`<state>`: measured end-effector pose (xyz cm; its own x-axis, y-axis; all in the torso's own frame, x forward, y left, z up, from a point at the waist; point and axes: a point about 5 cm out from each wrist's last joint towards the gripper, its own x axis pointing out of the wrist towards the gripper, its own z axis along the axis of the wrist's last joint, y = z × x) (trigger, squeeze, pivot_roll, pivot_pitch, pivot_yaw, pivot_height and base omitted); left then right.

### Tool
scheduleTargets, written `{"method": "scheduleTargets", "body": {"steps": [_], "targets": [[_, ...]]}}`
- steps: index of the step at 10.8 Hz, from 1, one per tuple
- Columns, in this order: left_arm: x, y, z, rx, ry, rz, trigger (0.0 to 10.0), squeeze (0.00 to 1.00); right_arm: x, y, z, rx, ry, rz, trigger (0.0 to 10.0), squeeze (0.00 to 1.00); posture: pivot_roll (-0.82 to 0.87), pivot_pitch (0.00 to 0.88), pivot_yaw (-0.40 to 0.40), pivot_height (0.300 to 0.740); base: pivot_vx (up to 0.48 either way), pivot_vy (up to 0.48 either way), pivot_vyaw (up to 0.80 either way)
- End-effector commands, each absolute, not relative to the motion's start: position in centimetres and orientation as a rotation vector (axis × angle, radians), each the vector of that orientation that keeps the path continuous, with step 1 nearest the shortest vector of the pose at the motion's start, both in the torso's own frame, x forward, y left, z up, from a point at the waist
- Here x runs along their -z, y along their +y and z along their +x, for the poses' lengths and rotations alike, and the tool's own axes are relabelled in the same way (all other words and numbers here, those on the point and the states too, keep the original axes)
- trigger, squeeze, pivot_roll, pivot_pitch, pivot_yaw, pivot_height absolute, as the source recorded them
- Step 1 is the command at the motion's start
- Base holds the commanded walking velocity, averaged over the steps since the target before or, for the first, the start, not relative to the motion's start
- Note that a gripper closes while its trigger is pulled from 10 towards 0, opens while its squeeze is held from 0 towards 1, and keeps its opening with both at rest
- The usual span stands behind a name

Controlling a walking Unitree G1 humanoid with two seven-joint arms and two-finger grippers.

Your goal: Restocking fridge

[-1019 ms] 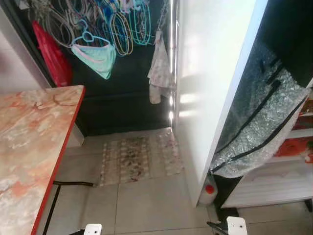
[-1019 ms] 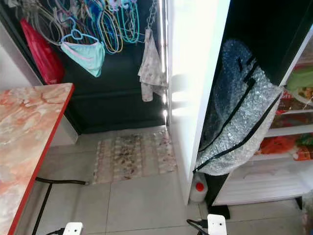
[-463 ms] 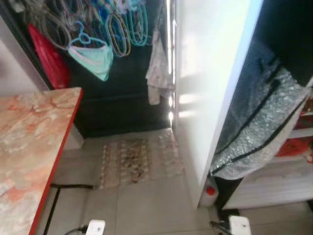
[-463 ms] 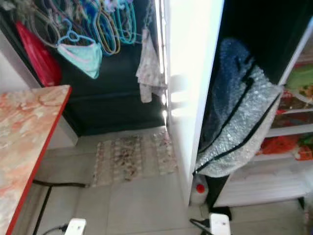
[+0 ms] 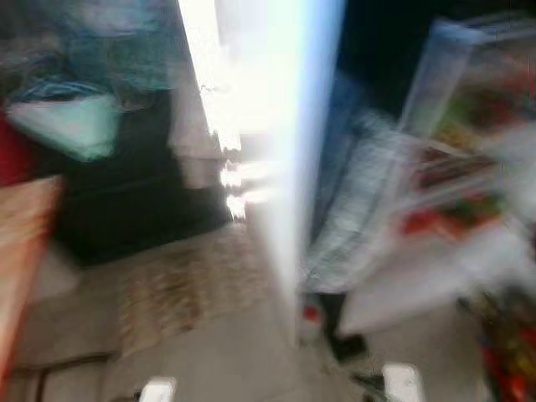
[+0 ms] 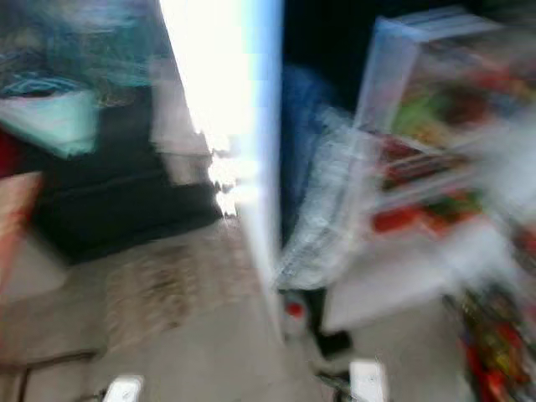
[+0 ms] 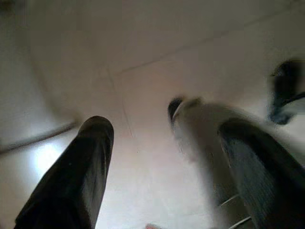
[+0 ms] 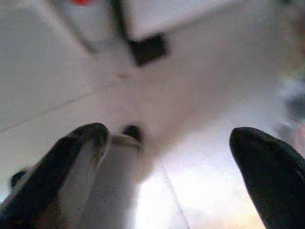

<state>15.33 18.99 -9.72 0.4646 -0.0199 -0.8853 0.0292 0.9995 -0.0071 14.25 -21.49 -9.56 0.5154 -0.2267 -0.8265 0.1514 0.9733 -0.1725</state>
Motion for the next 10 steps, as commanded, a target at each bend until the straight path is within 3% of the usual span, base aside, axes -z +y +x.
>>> {"method": "scheduleTargets", "body": {"steps": [1, 10], "targets": [[9.90, 20.03, 14.48, 0.003, 1.112, 0.015, 10.0, 0.00, 9.72, -20.64, 14.27, 0.215, 1.010, -0.064, 10.0, 0.00, -0.17, 0.000, 0.102, 0.740, 0.000, 0.000, -0.78], [9.90, 20.02, 14.52, -0.002, 1.115, 0.017, 10.0, 0.00, 9.71, -20.67, 14.34, 0.215, 1.014, -0.062, 10.0, 0.00, -0.18, 0.000, 0.104, 0.740, 0.000, 0.000, -0.78]]}}
